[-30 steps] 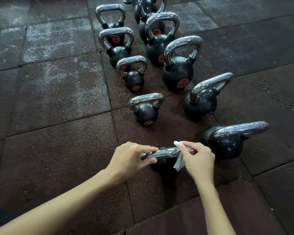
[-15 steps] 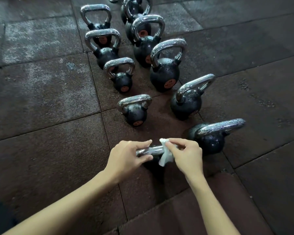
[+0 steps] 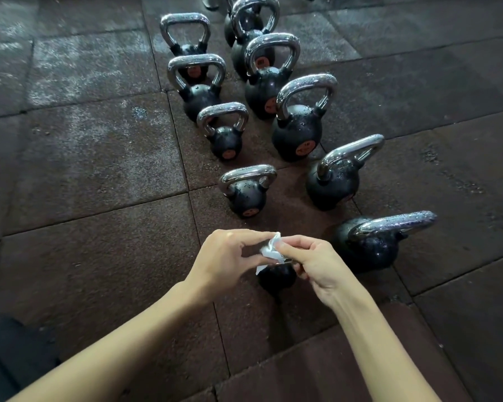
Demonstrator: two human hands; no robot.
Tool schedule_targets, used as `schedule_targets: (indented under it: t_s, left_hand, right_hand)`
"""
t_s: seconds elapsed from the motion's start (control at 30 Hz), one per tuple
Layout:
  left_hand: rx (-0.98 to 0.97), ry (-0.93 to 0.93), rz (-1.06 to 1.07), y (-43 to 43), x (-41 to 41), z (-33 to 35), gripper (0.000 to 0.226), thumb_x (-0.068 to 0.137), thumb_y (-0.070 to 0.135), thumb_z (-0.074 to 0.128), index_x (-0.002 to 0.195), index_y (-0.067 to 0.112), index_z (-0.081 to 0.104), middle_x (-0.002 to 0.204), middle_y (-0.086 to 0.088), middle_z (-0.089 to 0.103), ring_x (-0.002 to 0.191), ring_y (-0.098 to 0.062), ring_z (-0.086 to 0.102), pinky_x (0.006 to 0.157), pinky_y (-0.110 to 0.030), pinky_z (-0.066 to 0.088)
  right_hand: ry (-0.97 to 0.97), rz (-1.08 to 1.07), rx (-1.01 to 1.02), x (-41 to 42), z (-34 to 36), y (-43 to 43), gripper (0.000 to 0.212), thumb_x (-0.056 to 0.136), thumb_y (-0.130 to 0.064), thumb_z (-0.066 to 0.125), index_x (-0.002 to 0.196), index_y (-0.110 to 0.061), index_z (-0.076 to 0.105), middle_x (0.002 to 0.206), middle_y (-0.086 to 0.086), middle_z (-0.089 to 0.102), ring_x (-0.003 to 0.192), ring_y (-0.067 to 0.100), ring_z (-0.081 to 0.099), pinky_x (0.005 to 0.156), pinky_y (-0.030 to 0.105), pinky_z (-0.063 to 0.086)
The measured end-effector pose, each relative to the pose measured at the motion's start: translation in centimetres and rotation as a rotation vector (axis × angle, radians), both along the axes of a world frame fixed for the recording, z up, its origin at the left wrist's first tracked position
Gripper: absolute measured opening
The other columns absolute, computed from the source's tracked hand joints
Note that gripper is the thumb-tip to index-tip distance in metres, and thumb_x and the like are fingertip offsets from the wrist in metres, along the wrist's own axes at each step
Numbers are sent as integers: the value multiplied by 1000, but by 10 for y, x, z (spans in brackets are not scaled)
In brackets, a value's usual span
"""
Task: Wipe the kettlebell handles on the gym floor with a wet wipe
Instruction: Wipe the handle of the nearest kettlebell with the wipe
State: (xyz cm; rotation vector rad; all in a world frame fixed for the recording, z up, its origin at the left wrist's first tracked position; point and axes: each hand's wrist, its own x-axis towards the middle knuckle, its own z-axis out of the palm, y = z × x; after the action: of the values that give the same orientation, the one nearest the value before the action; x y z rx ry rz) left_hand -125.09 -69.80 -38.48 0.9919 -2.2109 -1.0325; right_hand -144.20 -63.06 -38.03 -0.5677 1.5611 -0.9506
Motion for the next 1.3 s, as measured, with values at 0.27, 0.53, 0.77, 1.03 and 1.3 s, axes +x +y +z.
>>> schedule_targets:
  t_s: [0.27,0.53,0.77,1.03,1.3]
  left_hand:
    - [3,-235,46,-13,10,-20,34,75,44,89,108,39,81,98,17,80,75,6,65,75,-25,53]
    - [-144,-416,-174,-6,-3,-21,36,99,56,51,127,46,69,124,21,72,109,-12,68,81,-36,57]
    - [-255,-522,-275,8,-22,-13,52,106,58,20,146,39,47,145,17,54,112,-20,66,88,-40,55]
    - [-204,-506,-295,-10,-39,-8,32,101,57,53,127,49,69,134,25,63,120,-5,60,88,-34,53]
    - [-123,-336,-133,-2,-39,-28,33,90,49,73,119,34,78,116,13,76,107,-13,69,87,-36,55]
  right_hand:
    - [1110,540,-197,-22,-21,6,42,77,-35,87,117,-42,76,108,-26,71,89,8,43,79,24,46]
    - [1041,501,-310,-46,-31,10,32,79,-38,85,110,-43,78,103,-37,67,85,5,41,75,19,44]
    - [968,432,-311,-67,-37,24,28,82,-37,82,109,-44,75,103,-37,68,82,8,43,74,34,50]
    - [922,343,-320,-76,-53,32,32,80,-38,84,110,-47,76,103,-37,70,81,14,49,77,41,53]
    - [948,281,-299,-89,-63,32,39,79,-42,82,113,-55,69,99,-17,75,84,7,54,79,38,54]
